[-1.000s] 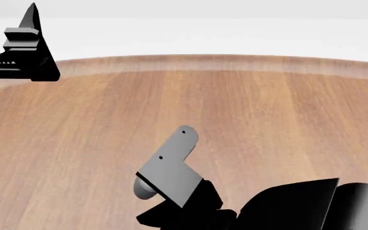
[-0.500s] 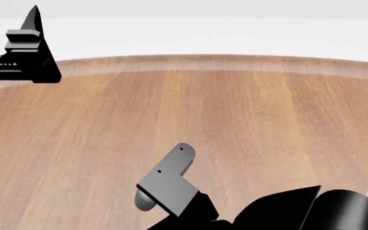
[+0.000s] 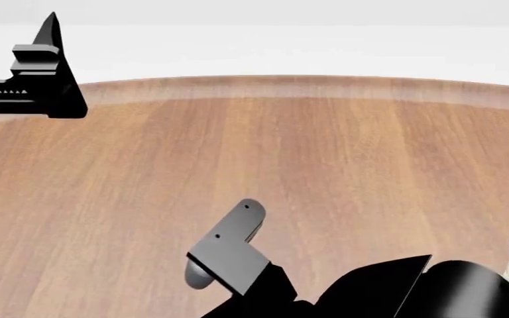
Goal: Pick the milk and place it in the basket.
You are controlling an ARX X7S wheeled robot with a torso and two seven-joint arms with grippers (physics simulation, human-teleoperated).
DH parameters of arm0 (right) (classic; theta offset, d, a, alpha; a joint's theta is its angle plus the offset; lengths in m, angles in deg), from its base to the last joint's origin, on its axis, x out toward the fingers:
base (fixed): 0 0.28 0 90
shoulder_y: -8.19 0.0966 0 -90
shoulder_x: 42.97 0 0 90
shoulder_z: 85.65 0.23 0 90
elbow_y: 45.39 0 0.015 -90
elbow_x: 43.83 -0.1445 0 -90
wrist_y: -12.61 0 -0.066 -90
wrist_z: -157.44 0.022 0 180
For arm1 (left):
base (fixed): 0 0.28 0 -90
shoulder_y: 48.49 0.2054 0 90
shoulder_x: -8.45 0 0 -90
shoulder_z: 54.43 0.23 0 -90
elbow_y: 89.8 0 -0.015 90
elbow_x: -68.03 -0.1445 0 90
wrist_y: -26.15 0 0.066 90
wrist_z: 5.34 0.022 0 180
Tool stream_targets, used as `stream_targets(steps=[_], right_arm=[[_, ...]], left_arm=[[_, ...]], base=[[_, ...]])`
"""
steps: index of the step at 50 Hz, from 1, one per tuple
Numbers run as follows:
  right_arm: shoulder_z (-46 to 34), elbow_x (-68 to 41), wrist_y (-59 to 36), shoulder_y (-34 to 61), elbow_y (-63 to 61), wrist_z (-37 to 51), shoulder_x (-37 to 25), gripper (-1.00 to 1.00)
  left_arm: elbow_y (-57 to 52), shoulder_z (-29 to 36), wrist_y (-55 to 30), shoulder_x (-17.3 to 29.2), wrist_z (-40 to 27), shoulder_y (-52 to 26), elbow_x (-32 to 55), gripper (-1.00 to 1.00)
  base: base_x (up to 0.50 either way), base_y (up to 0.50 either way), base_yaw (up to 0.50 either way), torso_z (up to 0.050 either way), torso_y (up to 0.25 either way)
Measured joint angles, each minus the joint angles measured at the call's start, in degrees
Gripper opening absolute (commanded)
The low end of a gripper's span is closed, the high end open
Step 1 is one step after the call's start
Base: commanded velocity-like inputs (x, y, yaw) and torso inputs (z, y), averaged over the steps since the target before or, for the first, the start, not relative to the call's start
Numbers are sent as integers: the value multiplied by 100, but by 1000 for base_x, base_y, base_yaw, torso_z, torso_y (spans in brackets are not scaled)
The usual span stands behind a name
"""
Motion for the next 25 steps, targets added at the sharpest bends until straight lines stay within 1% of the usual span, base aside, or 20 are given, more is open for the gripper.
stream_targets(steps=[12, 25], right_arm=[[-96, 68, 95, 1, 52, -92, 9, 100], [-151, 74, 156, 4, 61, -117, -1, 100]], left_arm=[[36, 28, 40, 23, -41, 42, 58, 100], [58, 83, 43, 61, -99, 52, 122, 100]], base=[[0, 0, 0, 0, 0], [0, 0, 0, -49, 42]])
